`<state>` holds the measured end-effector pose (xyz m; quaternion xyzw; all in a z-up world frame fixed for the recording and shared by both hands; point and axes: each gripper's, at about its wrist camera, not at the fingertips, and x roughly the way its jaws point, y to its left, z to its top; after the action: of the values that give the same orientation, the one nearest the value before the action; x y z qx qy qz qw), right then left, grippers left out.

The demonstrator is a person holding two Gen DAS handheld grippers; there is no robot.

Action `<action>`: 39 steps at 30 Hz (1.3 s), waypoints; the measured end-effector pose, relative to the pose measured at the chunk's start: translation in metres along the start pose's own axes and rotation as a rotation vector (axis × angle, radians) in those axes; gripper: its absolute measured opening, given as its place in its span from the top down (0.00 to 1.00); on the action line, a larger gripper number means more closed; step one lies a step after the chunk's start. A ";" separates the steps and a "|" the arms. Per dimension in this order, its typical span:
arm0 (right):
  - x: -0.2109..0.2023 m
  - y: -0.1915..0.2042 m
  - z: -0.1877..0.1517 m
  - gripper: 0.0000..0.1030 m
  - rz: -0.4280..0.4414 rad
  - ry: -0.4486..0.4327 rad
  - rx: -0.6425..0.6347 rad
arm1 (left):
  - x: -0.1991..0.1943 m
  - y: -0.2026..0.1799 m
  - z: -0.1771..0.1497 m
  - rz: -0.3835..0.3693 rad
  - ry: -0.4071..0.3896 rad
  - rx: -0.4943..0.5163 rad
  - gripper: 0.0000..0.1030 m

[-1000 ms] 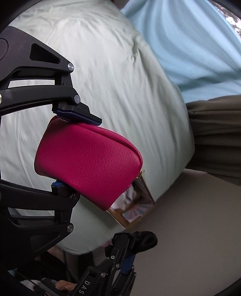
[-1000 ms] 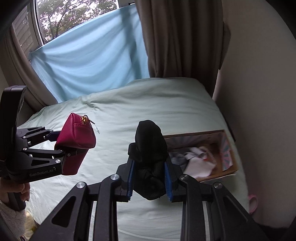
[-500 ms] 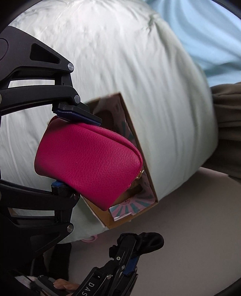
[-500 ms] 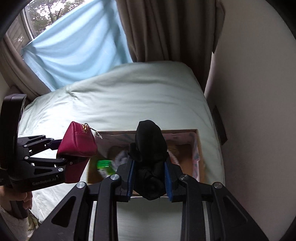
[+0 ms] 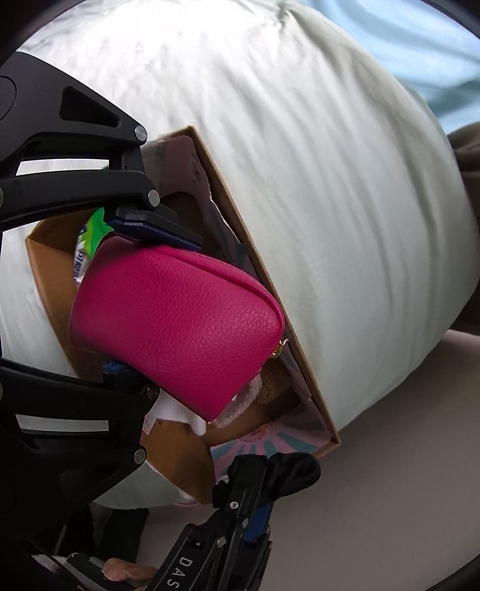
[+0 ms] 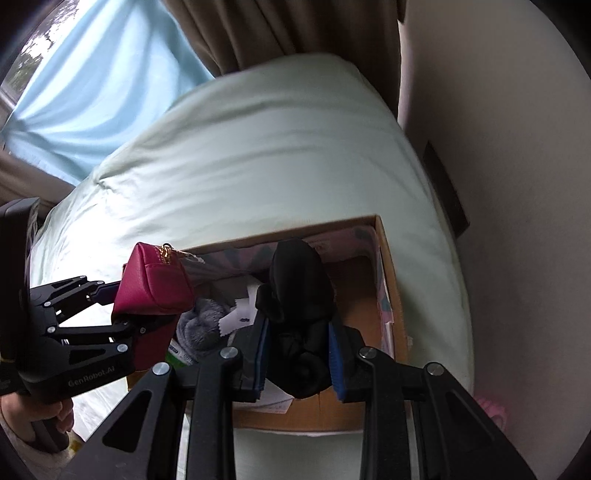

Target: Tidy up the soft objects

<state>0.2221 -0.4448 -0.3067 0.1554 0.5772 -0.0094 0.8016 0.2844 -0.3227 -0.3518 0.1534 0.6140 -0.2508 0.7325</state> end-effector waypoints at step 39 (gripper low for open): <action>-0.121 0.075 -0.035 0.15 -0.003 -0.134 -0.045 | -0.188 0.001 -0.091 0.090 -0.264 -0.067 0.00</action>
<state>0.1640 -0.3847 -0.1861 0.1354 0.5224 -0.0081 0.8418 0.1879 -0.2395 -0.1861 0.1217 0.5131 -0.2149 0.8220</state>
